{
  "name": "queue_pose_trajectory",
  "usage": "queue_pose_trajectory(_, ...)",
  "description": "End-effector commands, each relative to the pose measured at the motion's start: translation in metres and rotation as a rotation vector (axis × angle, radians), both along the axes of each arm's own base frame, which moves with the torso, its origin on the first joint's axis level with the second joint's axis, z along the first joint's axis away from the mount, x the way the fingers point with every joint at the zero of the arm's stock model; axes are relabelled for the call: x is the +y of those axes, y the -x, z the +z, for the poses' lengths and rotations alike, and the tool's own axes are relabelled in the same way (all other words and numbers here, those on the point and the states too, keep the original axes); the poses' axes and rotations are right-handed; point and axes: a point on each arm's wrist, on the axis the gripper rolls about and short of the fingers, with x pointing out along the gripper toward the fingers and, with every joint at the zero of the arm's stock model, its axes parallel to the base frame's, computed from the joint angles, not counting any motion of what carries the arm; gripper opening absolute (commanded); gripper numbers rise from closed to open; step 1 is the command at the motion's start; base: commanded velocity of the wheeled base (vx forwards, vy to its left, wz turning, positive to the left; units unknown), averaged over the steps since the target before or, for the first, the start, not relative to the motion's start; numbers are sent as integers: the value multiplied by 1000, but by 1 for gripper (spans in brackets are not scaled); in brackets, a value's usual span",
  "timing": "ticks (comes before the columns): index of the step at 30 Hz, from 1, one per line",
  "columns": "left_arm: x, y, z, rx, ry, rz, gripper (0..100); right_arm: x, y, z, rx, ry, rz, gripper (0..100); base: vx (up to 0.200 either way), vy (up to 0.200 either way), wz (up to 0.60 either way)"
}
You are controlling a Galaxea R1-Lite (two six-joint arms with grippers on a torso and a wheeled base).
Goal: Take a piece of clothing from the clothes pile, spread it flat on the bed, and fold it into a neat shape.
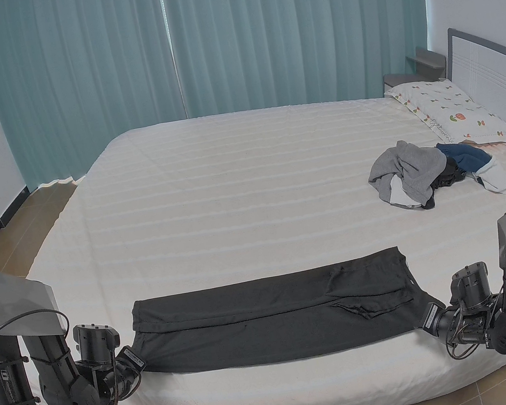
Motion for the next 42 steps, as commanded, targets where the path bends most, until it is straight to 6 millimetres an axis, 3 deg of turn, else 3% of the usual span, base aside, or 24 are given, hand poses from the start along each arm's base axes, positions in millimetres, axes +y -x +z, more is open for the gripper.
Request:
queue_pose_trajectory(1, 0, 7, -3, 31, 1, -7, 0, 0, 1, -3, 16, 10, 4, 0, 0, 0, 0)
queue_pose_trajectory(2, 0, 8, -3, 37, 0, -11, 0, 0, 1, -5, 21, 8, 5, 0, 0, 0, 0)
queue_pose_trajectory(3, 0, 8, -3, 37, 0, -11, 100, 0, 1, -5, 21, 8, 5, 0, 0, 0, 0)
queue_pose_trajectory(4, -1, 10, -3, 41, -5, -26, 100, 1, 0, -8, 25, 5, 10, 100, 0, 0, 0)
queue_pose_trajectory(10, -3, 16, -4, 60, -10, -42, 100, -2, 0, 3, -13, 4, -3, 100, 0, 0, 0)
queue_pose_trajectory(15, 2, 15, 3, 26, 27, -44, 100, -4, 1, 36, -130, -32, -9, 100, 0, 0, 0)
queue_pose_trajectory(23, 28, 12, 23, -86, 198, -48, 100, 20, -9, 54, -200, -196, 27, 100, 0, 0, 0)
queue_pose_trajectory(27, 35, 11, 25, -99, 289, -49, 100, 26, -20, 39, -156, -236, 30, 100, 0, 0, 0)
queue_pose_trajectory(30, 36, 11, 24, -95, 324, -76, 100, 32, -28, 16, -101, -220, 37, 100, 0, 0, 0)
queue_pose_trajectory(42, 34, 8, 24, -118, 313, -77, 100, 40, -42, -4, -122, -215, 42, 100, 0, 0, 0)
